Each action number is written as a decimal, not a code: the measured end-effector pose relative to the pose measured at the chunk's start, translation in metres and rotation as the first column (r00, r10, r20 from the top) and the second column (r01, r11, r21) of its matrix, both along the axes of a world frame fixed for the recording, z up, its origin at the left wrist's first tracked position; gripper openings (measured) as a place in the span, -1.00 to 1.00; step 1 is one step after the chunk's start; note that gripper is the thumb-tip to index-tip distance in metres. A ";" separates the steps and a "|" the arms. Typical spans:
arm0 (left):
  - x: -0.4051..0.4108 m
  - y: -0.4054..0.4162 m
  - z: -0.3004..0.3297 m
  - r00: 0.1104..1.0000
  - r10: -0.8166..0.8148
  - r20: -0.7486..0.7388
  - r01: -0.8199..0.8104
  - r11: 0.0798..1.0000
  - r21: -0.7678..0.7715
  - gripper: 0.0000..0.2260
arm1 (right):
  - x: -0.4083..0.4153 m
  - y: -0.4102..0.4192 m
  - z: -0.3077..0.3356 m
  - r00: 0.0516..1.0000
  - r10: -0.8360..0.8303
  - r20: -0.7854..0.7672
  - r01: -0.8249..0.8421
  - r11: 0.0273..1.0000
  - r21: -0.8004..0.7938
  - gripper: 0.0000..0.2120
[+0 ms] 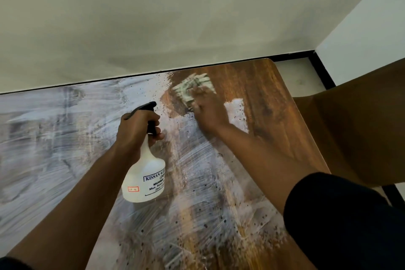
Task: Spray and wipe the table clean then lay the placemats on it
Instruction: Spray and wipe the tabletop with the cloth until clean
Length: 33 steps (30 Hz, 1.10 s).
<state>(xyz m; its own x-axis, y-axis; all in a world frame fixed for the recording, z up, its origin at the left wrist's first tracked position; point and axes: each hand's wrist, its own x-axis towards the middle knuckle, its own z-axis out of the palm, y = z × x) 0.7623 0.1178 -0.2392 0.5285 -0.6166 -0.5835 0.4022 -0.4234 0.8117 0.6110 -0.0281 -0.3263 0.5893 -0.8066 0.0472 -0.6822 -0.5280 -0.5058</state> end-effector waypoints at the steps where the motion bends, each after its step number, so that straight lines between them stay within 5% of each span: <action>1: 0.001 0.002 0.001 1.000 -0.005 -0.003 0.005 1.000 0.000 -0.60 | -0.016 -0.008 0.005 0.991 -0.136 0.014 0.136 0.990 0.023 -0.61; 5: 0.002 0.009 0.003 1.000 -0.023 -0.021 0.023 1.000 -0.007 -0.60 | -0.072 -0.037 0.017 0.886 -0.453 -0.102 0.457 0.889 0.018 -0.59; 12: 0.018 0.024 0.007 1.000 0.009 -0.021 -0.009 1.000 -0.016 -0.61 | 0.005 -0.016 0.003 0.854 -0.518 -0.056 0.519 0.855 0.006 -0.62; 15: 0.034 0.032 0.007 0.999 0.048 -0.020 -0.048 0.999 -0.010 -0.61 | 0.058 0.038 0.009 0.938 -0.340 0.069 0.340 0.940 0.005 -0.63; 17: 0.046 0.039 0.006 0.997 0.072 -0.006 -0.072 0.997 0.000 -0.61 | 0.089 0.071 0.005 0.996 -0.058 0.068 0.064 0.993 -0.099 -0.60; 19: 0.059 0.045 0.004 0.995 0.101 0.005 -0.101 0.995 0.011 -0.60 | 0.105 0.093 -0.001 0.972 0.230 -0.054 -0.235 0.959 -0.160 -0.55; 22: 0.075 0.053 0.004 0.992 0.127 0.018 -0.127 0.992 0.025 -0.59 | 0.106 0.091 -0.005 0.938 0.342 -0.063 -0.347 0.932 -0.106 -0.51; 25: 0.083 0.055 0.004 0.992 0.124 0.000 -0.124 0.992 0.034 -0.58 | 0.096 0.067 -0.006 0.967 0.255 -0.004 -0.255 0.965 -0.065 -0.54; 28: 0.088 0.054 0.002 0.991 0.132 -0.024 -0.132 0.991 0.022 -0.54 | 0.081 0.023 -0.005 0.988 -0.126 0.087 0.125 0.992 0.010 -0.62; 33: 0.095 0.052 0.001 0.995 0.084 -0.055 -0.084 0.996 0.010 -0.58 | 0.066 -0.024 -0.008 0.955 -0.283 -0.085 0.284 0.959 0.009 -0.56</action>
